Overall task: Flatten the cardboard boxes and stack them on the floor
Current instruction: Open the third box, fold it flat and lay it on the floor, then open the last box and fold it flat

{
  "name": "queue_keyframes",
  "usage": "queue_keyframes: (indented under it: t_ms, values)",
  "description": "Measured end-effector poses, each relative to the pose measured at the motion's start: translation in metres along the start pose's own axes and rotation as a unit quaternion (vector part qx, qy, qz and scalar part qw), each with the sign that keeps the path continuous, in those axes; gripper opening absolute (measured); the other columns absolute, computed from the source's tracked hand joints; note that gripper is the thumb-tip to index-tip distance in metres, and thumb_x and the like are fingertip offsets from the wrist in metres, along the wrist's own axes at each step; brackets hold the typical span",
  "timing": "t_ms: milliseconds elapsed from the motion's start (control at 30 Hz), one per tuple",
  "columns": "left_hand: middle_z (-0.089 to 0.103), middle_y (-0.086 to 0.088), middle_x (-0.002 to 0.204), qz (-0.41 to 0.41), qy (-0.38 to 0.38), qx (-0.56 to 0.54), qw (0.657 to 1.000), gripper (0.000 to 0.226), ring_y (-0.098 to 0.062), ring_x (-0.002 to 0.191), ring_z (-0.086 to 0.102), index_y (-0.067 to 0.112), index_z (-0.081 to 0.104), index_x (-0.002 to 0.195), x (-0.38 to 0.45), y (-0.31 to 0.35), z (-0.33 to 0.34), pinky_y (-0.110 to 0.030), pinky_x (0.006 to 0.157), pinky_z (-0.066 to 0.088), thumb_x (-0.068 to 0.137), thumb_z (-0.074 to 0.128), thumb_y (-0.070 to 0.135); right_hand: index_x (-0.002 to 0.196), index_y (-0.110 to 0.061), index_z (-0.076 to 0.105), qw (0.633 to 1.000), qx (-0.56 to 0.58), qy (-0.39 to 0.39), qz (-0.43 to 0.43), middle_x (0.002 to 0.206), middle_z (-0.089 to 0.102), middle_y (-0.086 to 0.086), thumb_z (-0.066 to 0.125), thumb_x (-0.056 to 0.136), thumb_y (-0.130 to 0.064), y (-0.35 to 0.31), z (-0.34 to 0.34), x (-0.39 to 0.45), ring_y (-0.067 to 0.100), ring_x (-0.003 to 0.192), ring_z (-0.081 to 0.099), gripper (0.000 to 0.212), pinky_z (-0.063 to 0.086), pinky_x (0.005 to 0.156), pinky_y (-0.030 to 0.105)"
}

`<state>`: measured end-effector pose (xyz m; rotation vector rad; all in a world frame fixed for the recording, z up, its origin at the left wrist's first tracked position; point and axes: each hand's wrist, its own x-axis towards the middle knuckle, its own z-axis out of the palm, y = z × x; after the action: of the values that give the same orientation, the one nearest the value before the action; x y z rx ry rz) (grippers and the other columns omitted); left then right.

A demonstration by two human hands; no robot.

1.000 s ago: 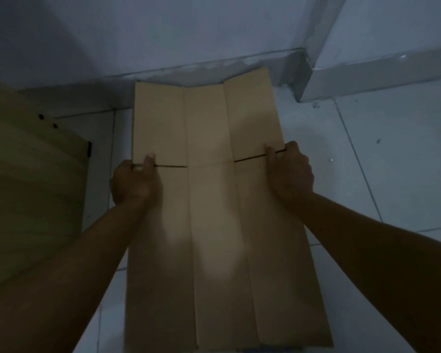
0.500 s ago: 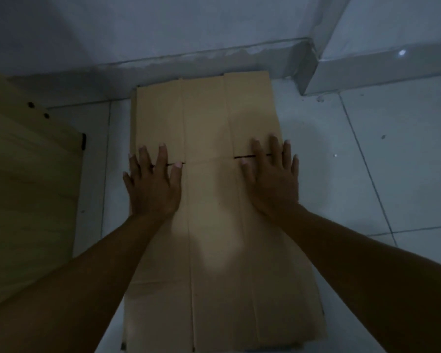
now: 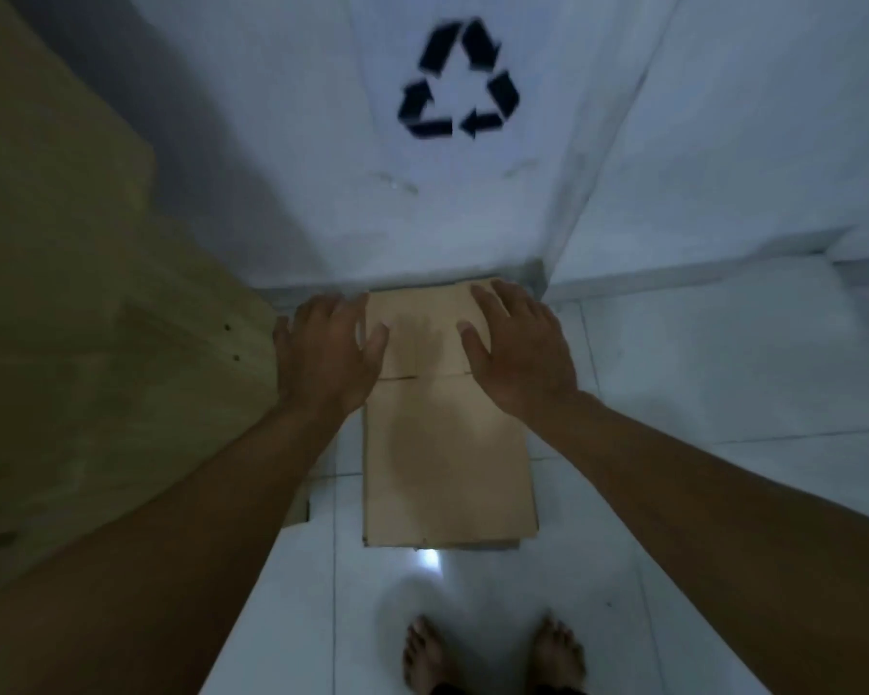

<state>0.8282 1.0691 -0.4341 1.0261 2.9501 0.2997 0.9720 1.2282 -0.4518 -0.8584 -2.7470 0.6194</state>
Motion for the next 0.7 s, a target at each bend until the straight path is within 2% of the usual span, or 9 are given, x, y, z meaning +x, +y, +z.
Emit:
queue_keyframes:
  t_ms: [100,233,367,533,700]
  values:
    - [0.062,-0.015,0.129,0.007,0.068,-0.005,0.998,0.054,-0.034,0.121,0.055,0.018,0.066,0.125,0.003,0.013,-0.114,-0.053,0.099,0.042,0.089,0.045,0.051,0.146,-0.013,0.048,0.999,0.001,0.016,-0.039,0.150,0.048,0.015,0.036,0.098,-0.040,-0.059,-0.100,0.012,0.033,0.142,0.040,0.056,0.034,0.113,0.056]
    - [0.057,-0.013,0.134,0.015,0.092,0.002,0.996,0.056,-0.033,0.126,0.051,0.020,0.060,0.131,0.003,0.027,-0.248,-0.053,0.103,0.038,0.092,0.041,0.054,0.148,-0.013,0.045,0.997,-0.003,0.042,-0.060,0.153,0.043,0.015,0.041,0.100,-0.039,-0.131,-0.220,0.023,0.032,0.143,0.037,0.054,0.031,0.114,0.057]
    - [0.054,-0.012,0.138,0.017,0.143,-0.002,0.990,0.053,-0.033,0.129,0.047,0.021,0.057,0.134,0.000,0.023,-0.370,-0.050,0.107,0.036,0.093,0.044,0.053,0.144,-0.010,0.050,0.993,0.017,0.074,-0.093,0.149,0.048,0.019,0.046,0.098,-0.036,-0.202,-0.311,0.027,0.035,0.140,0.041,0.053,0.034,0.111,0.058]
    - [0.053,-0.012,0.140,0.015,0.205,-0.012,0.979,0.051,-0.032,0.132,0.045,0.020,0.059,0.134,-0.014,-0.011,-0.477,-0.050,0.106,0.036,0.094,0.046,0.049,0.154,-0.018,0.034,0.992,0.029,0.075,-0.100,0.161,0.030,0.010,0.039,0.105,-0.039,-0.284,-0.377,0.025,0.026,0.150,0.023,0.054,0.016,0.122,0.047]
    - [0.052,-0.009,0.141,0.003,0.221,-0.021,0.975,0.049,-0.028,0.134,0.043,0.021,0.058,0.135,-0.048,-0.075,-0.535,-0.049,0.108,0.033,0.096,0.047,0.049,0.154,-0.018,0.034,0.988,0.040,0.090,-0.116,0.160,0.031,0.010,0.037,0.105,-0.039,-0.366,-0.383,0.002,0.026,0.148,0.025,0.054,0.019,0.121,0.046]
